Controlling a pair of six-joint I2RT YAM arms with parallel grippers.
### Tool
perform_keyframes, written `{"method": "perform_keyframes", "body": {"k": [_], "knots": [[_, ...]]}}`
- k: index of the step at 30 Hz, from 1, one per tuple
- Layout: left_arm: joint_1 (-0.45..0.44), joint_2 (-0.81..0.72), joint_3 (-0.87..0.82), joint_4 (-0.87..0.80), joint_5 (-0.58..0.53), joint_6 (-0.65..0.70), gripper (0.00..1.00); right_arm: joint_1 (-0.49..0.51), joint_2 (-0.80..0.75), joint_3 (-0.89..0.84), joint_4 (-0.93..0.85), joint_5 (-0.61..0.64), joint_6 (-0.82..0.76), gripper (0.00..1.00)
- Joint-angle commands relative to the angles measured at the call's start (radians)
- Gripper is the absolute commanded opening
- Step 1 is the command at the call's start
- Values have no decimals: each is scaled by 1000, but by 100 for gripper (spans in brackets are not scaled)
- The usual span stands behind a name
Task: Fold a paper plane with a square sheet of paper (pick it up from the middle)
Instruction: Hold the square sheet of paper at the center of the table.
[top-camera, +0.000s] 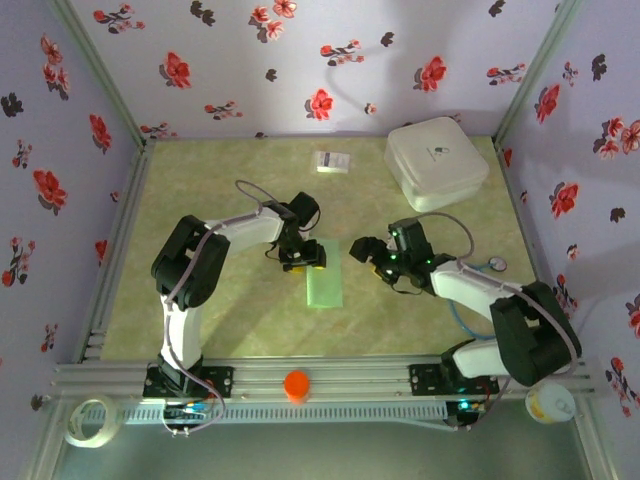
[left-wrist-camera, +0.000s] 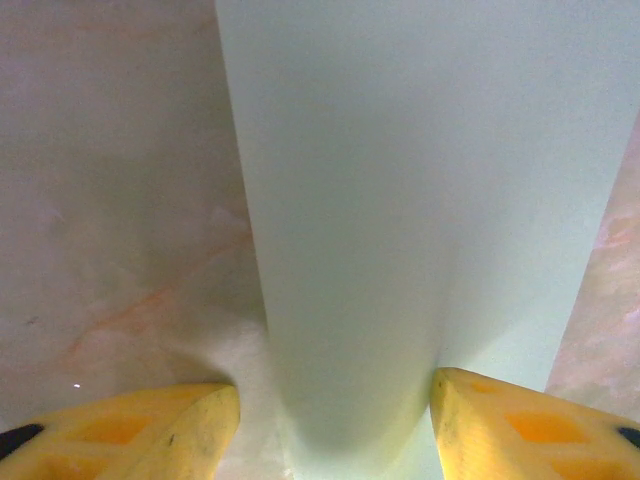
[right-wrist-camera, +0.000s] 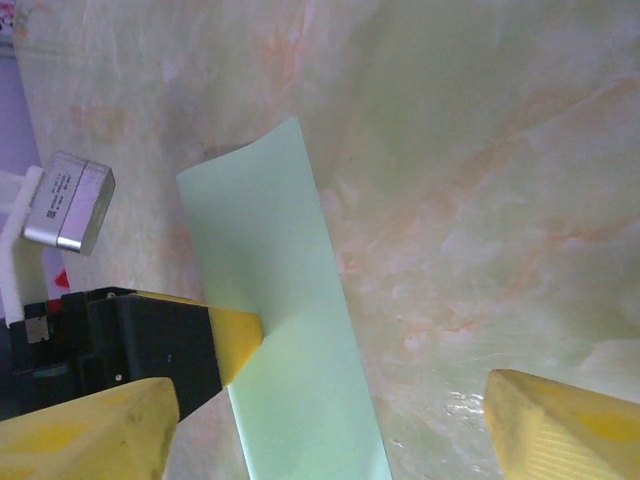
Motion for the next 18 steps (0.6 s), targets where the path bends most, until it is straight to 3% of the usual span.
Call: {"method": "perform_keyframes", "body": {"k": [1,8,11,18], "knots": [[8,160,-78,61,-153,52,58,16,50,37,76,-28,23,71],[8,159,-78,64,-152,52,58,42,169,79,138,-46,43,34],[8,159,-79,68,-152,56,58,54,216,97,163,-68,49,23],[8,158,-77,66,-153,62,58,73,266,123,172,-78,52,17]]}}
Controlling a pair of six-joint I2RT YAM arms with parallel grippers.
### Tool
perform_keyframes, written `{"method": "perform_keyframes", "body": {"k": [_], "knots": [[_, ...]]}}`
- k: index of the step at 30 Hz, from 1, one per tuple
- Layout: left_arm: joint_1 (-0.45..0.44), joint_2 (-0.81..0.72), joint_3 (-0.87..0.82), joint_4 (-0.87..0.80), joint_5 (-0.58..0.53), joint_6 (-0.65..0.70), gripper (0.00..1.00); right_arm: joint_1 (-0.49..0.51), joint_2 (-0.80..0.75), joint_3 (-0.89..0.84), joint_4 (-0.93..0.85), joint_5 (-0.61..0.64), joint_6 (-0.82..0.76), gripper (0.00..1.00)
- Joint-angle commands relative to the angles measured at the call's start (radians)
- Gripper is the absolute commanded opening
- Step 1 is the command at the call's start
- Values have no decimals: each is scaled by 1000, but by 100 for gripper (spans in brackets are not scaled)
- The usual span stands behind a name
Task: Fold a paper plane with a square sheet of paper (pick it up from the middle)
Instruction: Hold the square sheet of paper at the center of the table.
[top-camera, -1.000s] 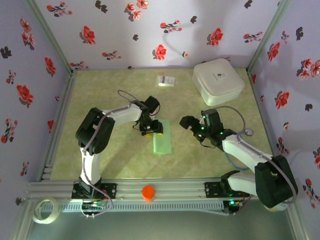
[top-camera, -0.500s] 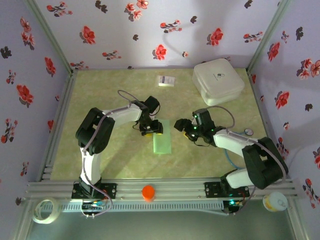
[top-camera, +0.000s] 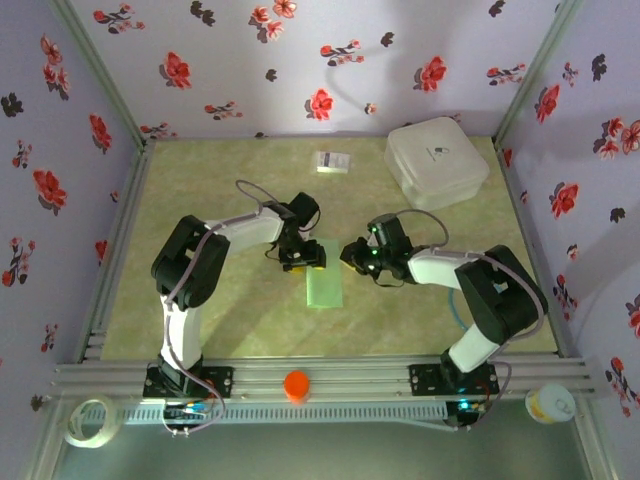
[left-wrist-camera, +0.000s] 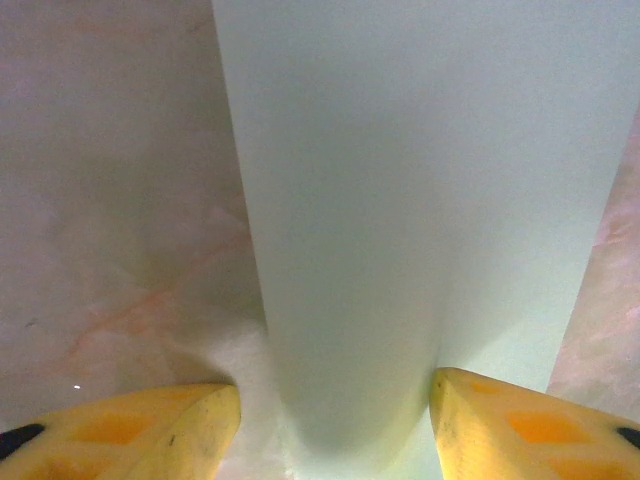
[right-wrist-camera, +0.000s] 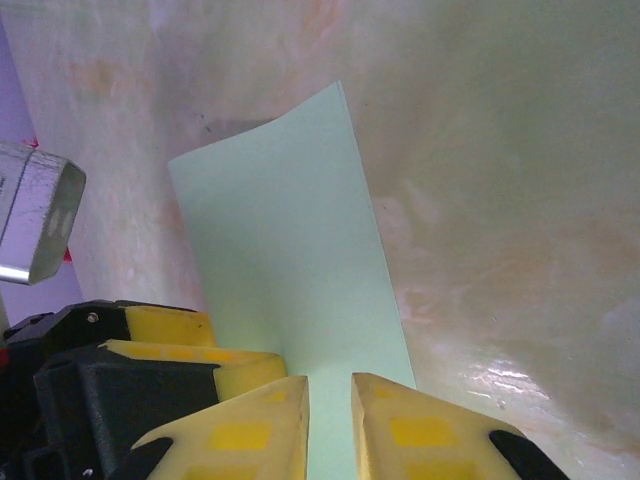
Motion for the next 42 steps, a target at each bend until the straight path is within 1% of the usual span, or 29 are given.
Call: {"method": "perform_keyframes", "body": {"k": [1,8,20,30,32,38,42], "knots": [[8,158,-77,68,-153,47,58,11,23,32,29,-24,9,16],[7,160,-74,70,-152,43,58,29,100,83,33,-60,1,0],[8,162,-78,72,-149,40,58,59,161,139,-31,-68,-28,0],[8,167,-77,72,-146,43,58,62,183,128,-77,-53,-45,0],[8,167,-78,71,-147,43,58,62,186,124,-86,-46,-49,0],[8,162,-79,73,-145,38,58,62,199,127,-199,20,-109,0],[8,141,-74,88,-103,20,58,62,215,119,-212,20,-144,0]]}}
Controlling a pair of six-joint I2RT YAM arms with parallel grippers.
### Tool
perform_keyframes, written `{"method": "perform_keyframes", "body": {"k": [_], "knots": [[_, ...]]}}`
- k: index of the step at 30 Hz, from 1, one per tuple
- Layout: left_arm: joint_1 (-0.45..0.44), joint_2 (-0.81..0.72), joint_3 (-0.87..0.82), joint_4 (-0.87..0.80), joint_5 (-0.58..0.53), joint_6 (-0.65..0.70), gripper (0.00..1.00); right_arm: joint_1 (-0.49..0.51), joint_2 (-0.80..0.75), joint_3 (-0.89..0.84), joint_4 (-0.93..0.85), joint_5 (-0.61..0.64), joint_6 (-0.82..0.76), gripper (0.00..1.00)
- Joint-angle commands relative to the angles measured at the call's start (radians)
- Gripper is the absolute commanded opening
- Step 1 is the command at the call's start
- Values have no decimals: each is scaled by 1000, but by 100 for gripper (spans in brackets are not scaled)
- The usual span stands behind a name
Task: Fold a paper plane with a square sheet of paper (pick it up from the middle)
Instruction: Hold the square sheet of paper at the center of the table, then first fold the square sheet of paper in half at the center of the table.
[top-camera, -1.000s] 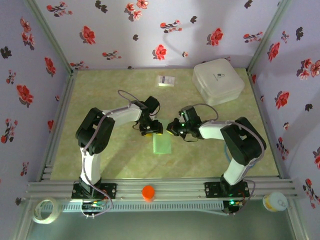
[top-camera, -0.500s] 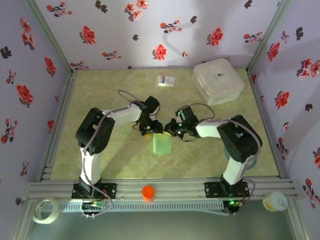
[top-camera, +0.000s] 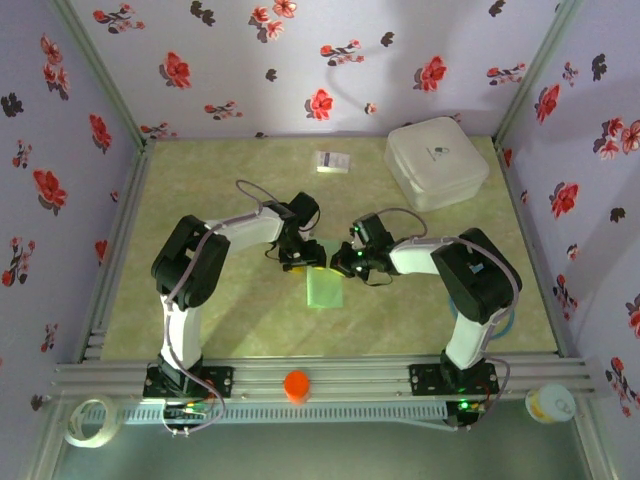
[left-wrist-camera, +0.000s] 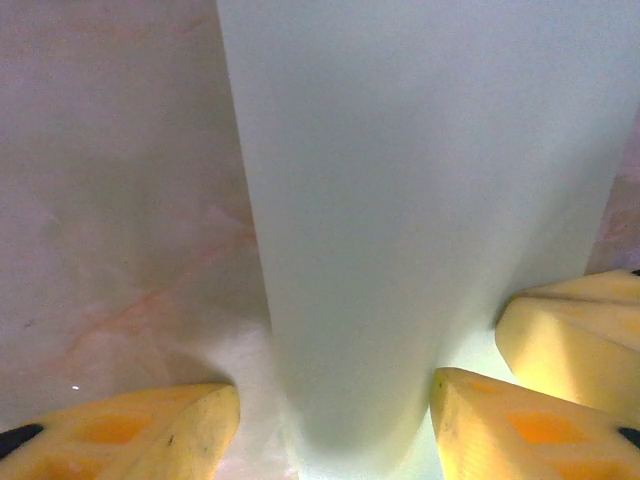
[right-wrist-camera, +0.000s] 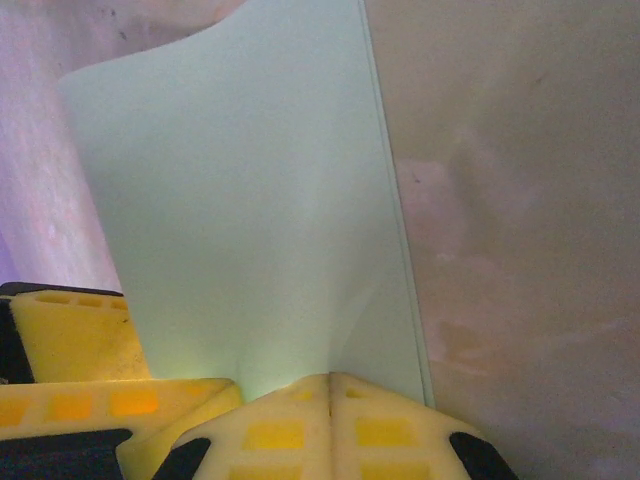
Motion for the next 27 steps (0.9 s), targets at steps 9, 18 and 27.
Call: {"method": "perform_keyframes", "body": {"k": [9,18,27], "knots": [[36,-102,-40,69,-94,-17,66,-37,76,74,-279,68,-248,0],[85,-258,-124,239,92,-45,54,-70,93,131,-343,29,-316,0],[111,-197,-249,645,396,-190,0,-70,89,93,-300,38,-275,0]]}}
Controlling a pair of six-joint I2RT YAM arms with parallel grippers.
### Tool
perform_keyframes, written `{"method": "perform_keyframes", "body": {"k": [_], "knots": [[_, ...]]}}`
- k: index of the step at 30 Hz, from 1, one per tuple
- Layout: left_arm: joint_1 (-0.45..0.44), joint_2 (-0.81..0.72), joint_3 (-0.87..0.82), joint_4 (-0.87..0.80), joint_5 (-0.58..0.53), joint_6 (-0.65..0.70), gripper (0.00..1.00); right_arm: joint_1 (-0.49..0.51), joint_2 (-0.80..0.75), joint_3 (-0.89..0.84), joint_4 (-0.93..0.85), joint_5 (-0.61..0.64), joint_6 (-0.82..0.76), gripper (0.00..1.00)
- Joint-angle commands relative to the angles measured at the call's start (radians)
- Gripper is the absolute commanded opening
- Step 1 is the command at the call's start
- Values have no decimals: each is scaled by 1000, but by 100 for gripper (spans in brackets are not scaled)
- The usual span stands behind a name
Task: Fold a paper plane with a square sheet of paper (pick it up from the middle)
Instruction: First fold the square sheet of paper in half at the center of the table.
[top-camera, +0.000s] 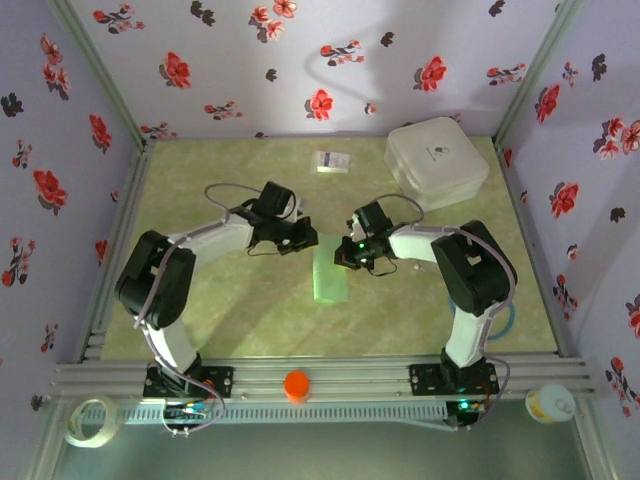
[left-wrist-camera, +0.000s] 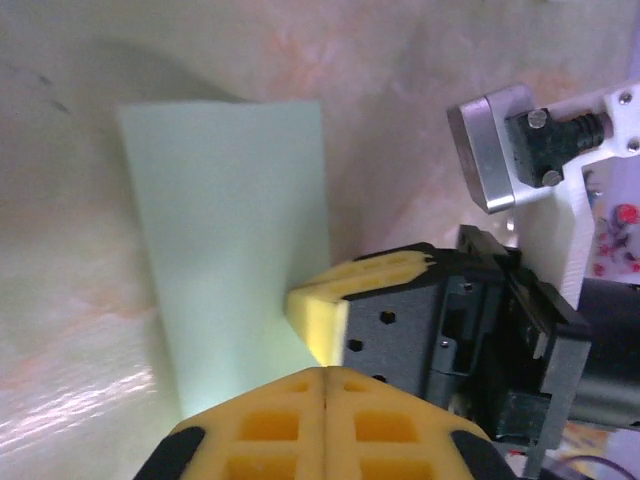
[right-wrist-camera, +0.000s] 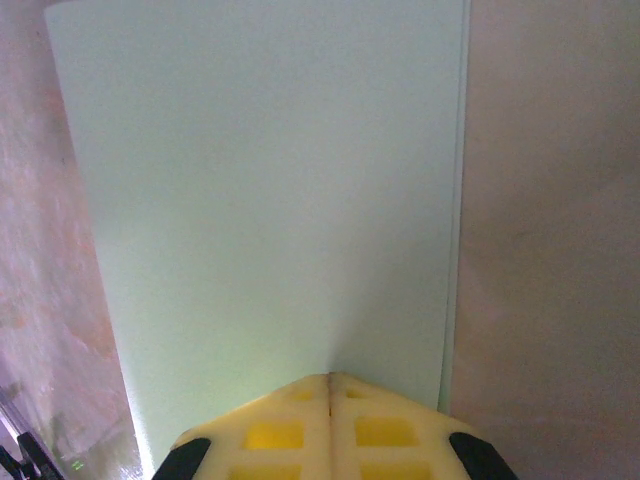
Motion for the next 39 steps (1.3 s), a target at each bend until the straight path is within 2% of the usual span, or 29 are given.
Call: {"method": "perform_keyframes", "body": {"k": [1,7,22,39], "knots": [[16,47,-27,197,142,-71,0,-8,39,-49,-74,66,9,0],[21,122,-5,205,189,-62,0,-8,37,-57,-67,66,16,0],[48,216,6,143,188,15,0,-8,48,-59,-58,59,22,0],[75,251,-64,77,108,137,0,-8,53,-68,-48,62,37,0]]}}
